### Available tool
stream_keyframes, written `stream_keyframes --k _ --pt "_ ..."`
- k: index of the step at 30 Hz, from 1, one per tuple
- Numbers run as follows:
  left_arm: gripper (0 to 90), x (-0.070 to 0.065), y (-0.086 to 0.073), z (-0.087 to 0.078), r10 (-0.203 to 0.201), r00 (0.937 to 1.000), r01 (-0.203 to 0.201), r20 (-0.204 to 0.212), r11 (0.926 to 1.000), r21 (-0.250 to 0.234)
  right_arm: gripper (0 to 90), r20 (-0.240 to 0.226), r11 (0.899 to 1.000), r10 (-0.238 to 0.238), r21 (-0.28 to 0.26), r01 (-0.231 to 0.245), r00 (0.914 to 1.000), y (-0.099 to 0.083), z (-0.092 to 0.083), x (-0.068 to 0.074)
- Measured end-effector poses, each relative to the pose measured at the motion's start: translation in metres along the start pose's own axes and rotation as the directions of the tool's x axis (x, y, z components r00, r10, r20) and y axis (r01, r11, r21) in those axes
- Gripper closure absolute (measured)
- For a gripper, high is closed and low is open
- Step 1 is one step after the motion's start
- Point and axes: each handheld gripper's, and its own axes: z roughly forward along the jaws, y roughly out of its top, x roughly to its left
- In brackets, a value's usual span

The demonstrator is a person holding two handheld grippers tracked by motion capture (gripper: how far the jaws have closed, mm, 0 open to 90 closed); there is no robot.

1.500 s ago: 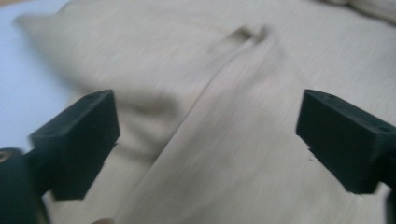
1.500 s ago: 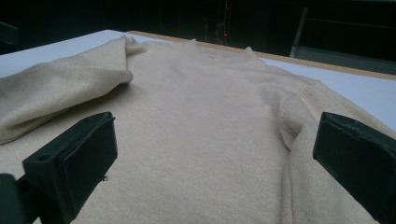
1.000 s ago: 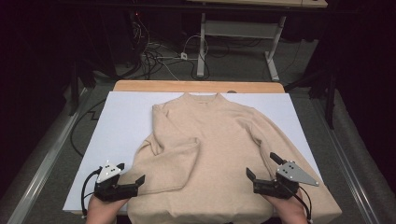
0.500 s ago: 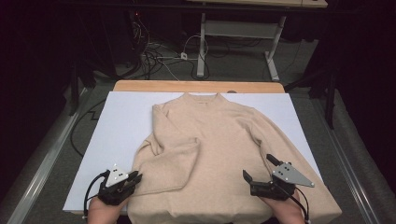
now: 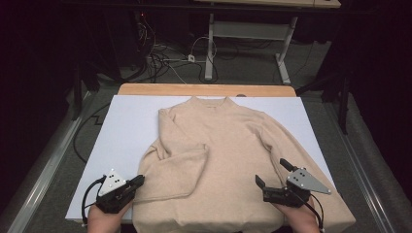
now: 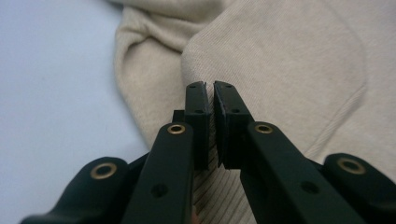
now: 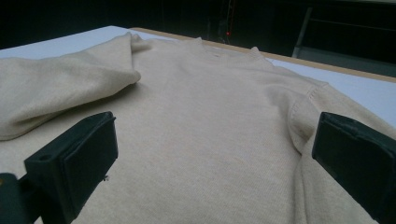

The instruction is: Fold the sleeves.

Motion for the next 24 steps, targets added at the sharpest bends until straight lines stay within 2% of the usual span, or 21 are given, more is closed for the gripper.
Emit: stream_keyframes --k 3,7,11,14,17,20,22,24 --pt "82.6 -0.006 0.005 -0.005 0.013 0.9998 -0.013 0.014 0.9996 -0.026 0.8 0.006 1.000 -0.002 -0.004 0.002 1.0000 0.001 -0.001 -0.001" --pt "82.6 -0.016 0.013 -0.004 -0.009 0.9985 0.012 0.054 0.9984 -0.056 0.9 0.008 1.000 -0.005 -0.011 0.005 1.0000 0.002 -0.002 -0.002" --pt "82.6 -0.029 0.024 -0.002 0.029 0.9974 -0.024 0.066 0.9968 -0.076 1.0 0.008 1.000 0.004 -0.002 -0.004 1.0000 0.000 -0.002 -0.003" --pt "82.6 -0.038 0.034 0.002 0.077 0.9936 -0.071 0.083 0.9950 -0.070 1.1 0.003 1.000 -0.002 -0.003 0.002 1.0000 0.000 -0.001 -0.002" --pt "82.6 -0.046 0.045 0.011 0.101 0.9872 -0.093 0.123 0.9930 -0.073 1.1 0.000 1.000 -0.005 -0.002 0.005 1.0000 0.000 0.000 -0.002" --pt "82.6 -0.056 0.056 0.023 0.125 0.9782 -0.113 0.166 0.9902 -0.083 1.1 0.002 1.000 -0.008 0.001 0.008 1.0000 -0.001 0.001 -0.001" --pt "82.6 -0.066 0.061 0.033 0.141 0.9703 -0.125 0.197 0.9880 -0.090 1.1 0.003 1.000 -0.009 0.003 0.009 1.0000 -0.001 0.001 -0.001" --pt "82.6 -0.077 0.065 0.046 0.157 0.9597 -0.138 0.233 0.9859 -0.095 1.1 0.002 1.000 -0.006 0.007 0.006 1.0000 -0.002 0.001 -0.001"
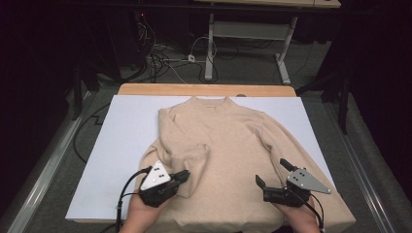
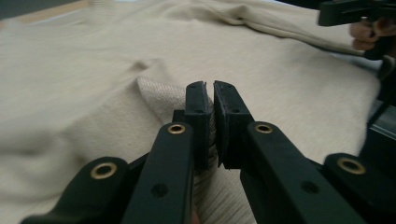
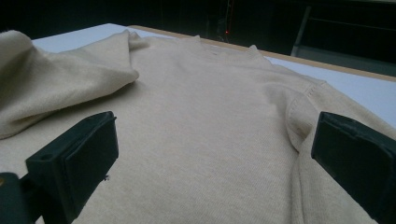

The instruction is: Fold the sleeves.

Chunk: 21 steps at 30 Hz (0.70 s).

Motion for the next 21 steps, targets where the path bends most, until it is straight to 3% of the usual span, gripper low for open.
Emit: stream_keyframes --k 4,6,7,8,10,11,12,15,18,20,21 --pt "82.6 -0.020 0.006 0.033 0.025 0.9965 -0.026 0.080 0.9995 0.017 1.1 0.002 1.000 0.002 0.001 -0.002 1.0000 0.000 -0.001 -0.001" --pt "82.6 -0.034 0.008 0.050 0.050 0.9912 -0.054 0.123 0.9980 0.033 1.1 0.004 1.000 0.007 -0.002 -0.007 1.0000 -0.001 -0.001 -0.002" --pt "82.6 -0.044 0.009 0.062 0.064 0.9855 -0.072 0.158 0.9964 0.046 1.1 0.006 1.000 0.008 -0.002 -0.008 0.9999 -0.001 -0.001 -0.003" --pt "82.5 -0.044 0.009 0.062 0.064 0.9855 -0.072 0.158 0.9964 0.046 1.1 0.006 1.000 0.008 -0.002 -0.008 0.9999 -0.001 -0.001 -0.003" --pt "82.5 -0.061 0.009 0.075 0.088 0.9725 -0.101 0.216 0.9935 0.052 1.1 0.012 1.000 0.011 0.001 -0.012 0.9999 -0.001 -0.002 -0.004" --pt "82.5 -0.067 0.009 0.078 0.091 0.9685 -0.105 0.232 0.9931 0.052 1.1 0.014 1.000 0.014 -0.001 -0.014 0.9998 -0.001 -0.002 -0.003" --pt "82.4 -0.067 0.009 0.078 0.091 0.9685 -0.105 0.232 0.9931 0.052 1.1 0.014 1.000 0.014 -0.001 -0.014 0.9998 -0.001 -0.002 -0.003" --pt "82.1 -0.080 0.008 0.085 0.106 0.9551 -0.126 0.277 0.9904 0.056 1.1 0.009 1.000 0.010 0.000 -0.010 0.9999 -0.001 -0.002 -0.002" --pt "79.5 -0.085 0.006 0.088 0.100 0.9536 -0.120 0.284 0.9913 0.054 1.1 0.007 1.000 0.008 -0.001 -0.008 0.9999 -0.001 -0.002 -0.001" --pt "69.6 -0.085 0.006 0.086 0.073 0.9499 -0.087 0.304 0.9957 0.032 1.1 0.007 1.000 0.009 0.001 -0.009 0.9999 -0.001 -0.002 -0.001" --pt "60.3 -0.082 0.008 0.080 0.068 0.9540 -0.073 0.292 0.9973 0.009 1.1 0.009 1.000 0.010 0.000 -0.010 0.9999 -0.001 -0.002 -0.001"
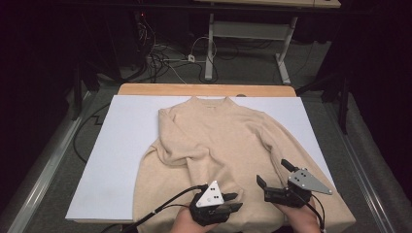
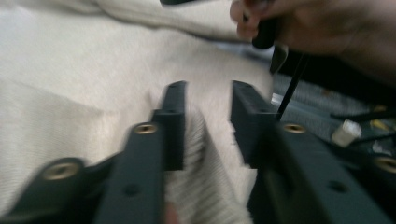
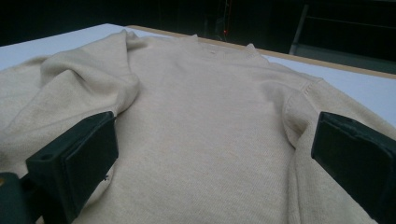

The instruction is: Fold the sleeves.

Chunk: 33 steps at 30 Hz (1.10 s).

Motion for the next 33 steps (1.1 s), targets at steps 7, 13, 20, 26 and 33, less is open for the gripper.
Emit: stream_keyframes --k 7,13,20,26,33 --pt "37.1 0.024 0.000 -0.045 -0.043 0.9897 0.035 -0.136 0.9977 -0.059 1.1 -0.003 1.000 -0.005 -0.001 0.005 1.0000 0.001 0.000 0.001" --pt "18.7 0.067 -0.021 -0.098 -0.136 0.9410 0.116 -0.310 0.9898 -0.083 1.2 -0.011 1.000 -0.012 0.002 0.012 0.9999 0.000 0.001 0.004" --pt "8.6 0.103 -0.054 -0.141 -0.198 0.8776 0.181 -0.437 0.9802 -0.081 1.2 -0.012 1.000 -0.010 0.008 0.010 0.9999 0.000 0.002 0.003" --pt "0.0 0.129 -0.076 -0.168 -0.243 0.8008 0.246 -0.547 0.9668 -0.070 0.9 -0.011 1.000 -0.005 0.017 0.006 0.9999 -0.001 0.003 0.002" --pt "0.0 0.137 -0.097 -0.174 -0.284 0.7889 0.267 -0.545 0.9572 -0.112 1.2 -0.028 1.000 0.002 0.025 -0.001 0.9996 -0.001 0.005 0.005"
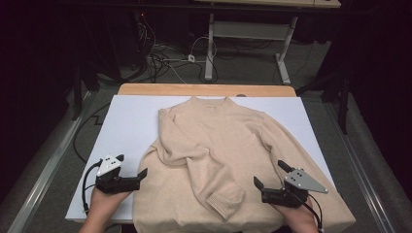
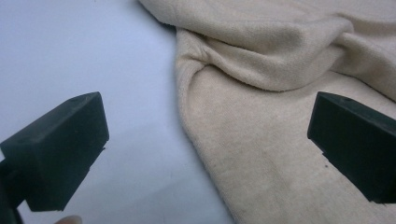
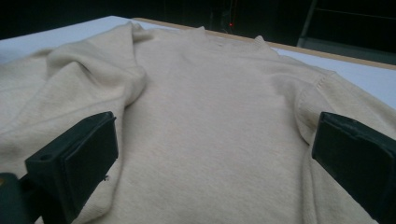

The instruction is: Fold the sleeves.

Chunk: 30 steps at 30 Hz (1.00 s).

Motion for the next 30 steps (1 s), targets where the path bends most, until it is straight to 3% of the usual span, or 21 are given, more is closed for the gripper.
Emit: stream_keyframes --k 4,7,10,11,12,13,14,17,19,20,21,23,26,30 --pt "0.0 -0.001 -0.003 0.000 0.000 0.9996 0.001 0.029 0.9998 -0.022 1.0 -0.027 1.000 0.008 -0.012 -0.009 0.9996 0.004 0.000 0.008" --pt "0.0 -0.003 -0.006 -0.003 0.022 0.9993 -0.021 0.029 0.9984 -0.052 0.5 -0.046 1.000 -0.006 -0.005 0.006 0.9989 0.006 0.001 0.016" --pt "0.0 -0.001 -0.006 -0.003 0.009 0.9991 -0.007 0.041 0.9984 -0.056 0.0 -0.086 1.000 -0.003 0.013 0.004 0.9963 0.011 0.005 0.032" --pt "0.0 -0.002 -0.006 -0.003 0.015 0.9989 -0.013 0.043 0.9983 -0.057 0.0 -0.124 1.000 -0.012 0.008 0.013 0.9922 0.016 0.008 0.045" --pt "0.0 -0.002 -0.006 -0.003 0.025 0.9987 -0.023 0.043 0.9982 -0.056 0.0 -0.124 1.000 -0.012 0.008 0.013 0.9922 0.016 0.008 0.045" --pt "0.0 -0.004 -0.006 -0.003 0.039 0.9982 -0.037 0.044 0.9979 -0.053 1.8 -0.164 0.999 -0.023 0.022 0.027 0.9862 0.020 0.012 0.060" --pt "0.0 -0.004 -0.006 -0.003 0.045 0.9980 -0.043 0.044 0.9976 -0.054 1.8 -0.164 0.999 -0.023 0.022 0.027 0.9862 0.020 0.012 0.060" --pt "0.0 -0.003 -0.006 -0.003 0.039 0.9978 -0.036 0.053 0.9978 -0.055 11.0 -0.195 0.999 -0.034 0.024 0.039 0.9802 0.023 0.019 0.074" --pt "0.0 -0.003 -0.006 -0.002 0.039 0.9978 -0.036 0.054 0.9981 -0.050 17.7 -0.214 0.995 -0.038 0.080 0.056 0.9760 0.023 0.026 0.081" --pt "0.0 -0.003 -0.006 -0.002 0.042 0.9976 -0.039 0.056 0.9980 -0.049 24.7 -0.243 0.990 -0.038 0.121 0.069 0.9693 0.023 0.034 0.088" --pt "0.0 -0.003 -0.006 -0.002 0.041 0.9975 -0.039 0.058 0.9980 -0.049 24.7 -0.243 0.990 -0.038 0.121 0.069 0.9693 0.023 0.034 0.088" --pt "0.0 -0.003 -0.006 -0.002 0.037 0.9974 -0.034 0.062 0.9982 -0.049 33.9 -0.274 0.983 -0.038 0.160 0.084 0.9609 0.022 0.040 0.097" --pt "1.1 -0.001 -0.006 -0.003 0.031 0.9967 -0.027 0.075 0.9984 -0.049 37.4 -0.296 0.978 -0.023 0.190 0.082 0.9549 0.019 0.042 0.101" --pt "4.3 -0.003 -0.006 -0.003 0.041 0.9967 -0.037 0.070 0.9978 -0.054 49.3 -0.288 0.964 -0.058 0.233 0.129 0.9560 0.010 0.041 0.107"
